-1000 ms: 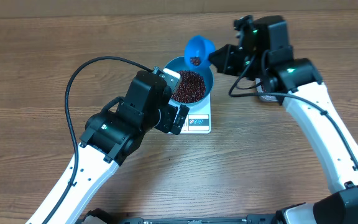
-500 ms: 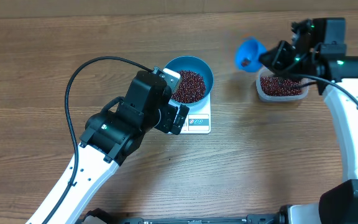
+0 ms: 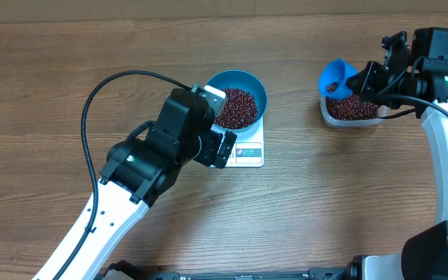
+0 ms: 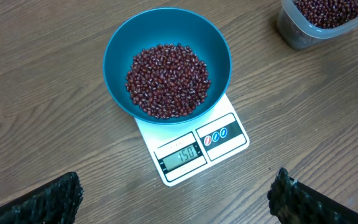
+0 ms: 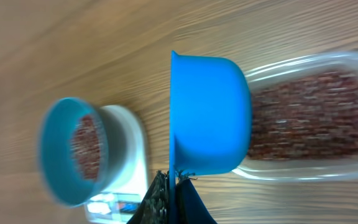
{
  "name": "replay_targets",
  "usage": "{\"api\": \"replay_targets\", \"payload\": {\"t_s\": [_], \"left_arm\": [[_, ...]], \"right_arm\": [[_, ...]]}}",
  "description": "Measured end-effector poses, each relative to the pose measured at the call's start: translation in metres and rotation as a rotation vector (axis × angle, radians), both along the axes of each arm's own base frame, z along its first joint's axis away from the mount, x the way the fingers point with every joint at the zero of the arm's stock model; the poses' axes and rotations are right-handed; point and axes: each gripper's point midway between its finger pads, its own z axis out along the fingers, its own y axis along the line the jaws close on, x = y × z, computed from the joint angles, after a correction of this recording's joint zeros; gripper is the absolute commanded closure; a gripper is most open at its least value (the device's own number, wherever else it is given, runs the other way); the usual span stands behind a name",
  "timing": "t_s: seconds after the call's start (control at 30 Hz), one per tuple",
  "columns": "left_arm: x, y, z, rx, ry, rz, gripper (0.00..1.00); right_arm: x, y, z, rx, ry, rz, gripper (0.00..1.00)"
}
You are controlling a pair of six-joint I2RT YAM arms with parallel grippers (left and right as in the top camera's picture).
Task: Scoop item into bowl and weigh 150g on scale
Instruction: 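Lift the blue scoop away from the bowl over the bean tub, then lower the blue scoop into the bean tub and release it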
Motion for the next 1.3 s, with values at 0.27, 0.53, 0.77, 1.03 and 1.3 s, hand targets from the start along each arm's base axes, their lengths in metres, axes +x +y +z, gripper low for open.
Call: {"api": "replay_targets", "payload": {"t_s": [0.27,0.53,0.77,1.03,1.3], "left_arm": [[0.000,0.000,0.000,0.000,0.000,0.000,0.00],[0.000,0.000,0.000,0.000,0.000,0.000,0.00],[0.000,0.000,0.000,0.000,0.000,0.000,0.00],[0.000,0.000,0.000,0.000,-0.001,0.000,0.01],[0.000,0.000,0.000,0.000,-0.001,0.000,0.00]], "right_arm": [[-0.013,-0.042,-0.018,-0.237,0.085,-0.098,0.96],[-0.020,-0.065,-0.022,-0.402,0.114,-0.077,0.96],[-0.023,-0.082,-0.020,-0.583,0.127,-0.018,0.96],[-0.017,-0.071,-0.017,-0.649,0.106,0.027,0.96],[-0.014,-0.046,-0.016,-0.667,0.086,0.090,0.96]]}}
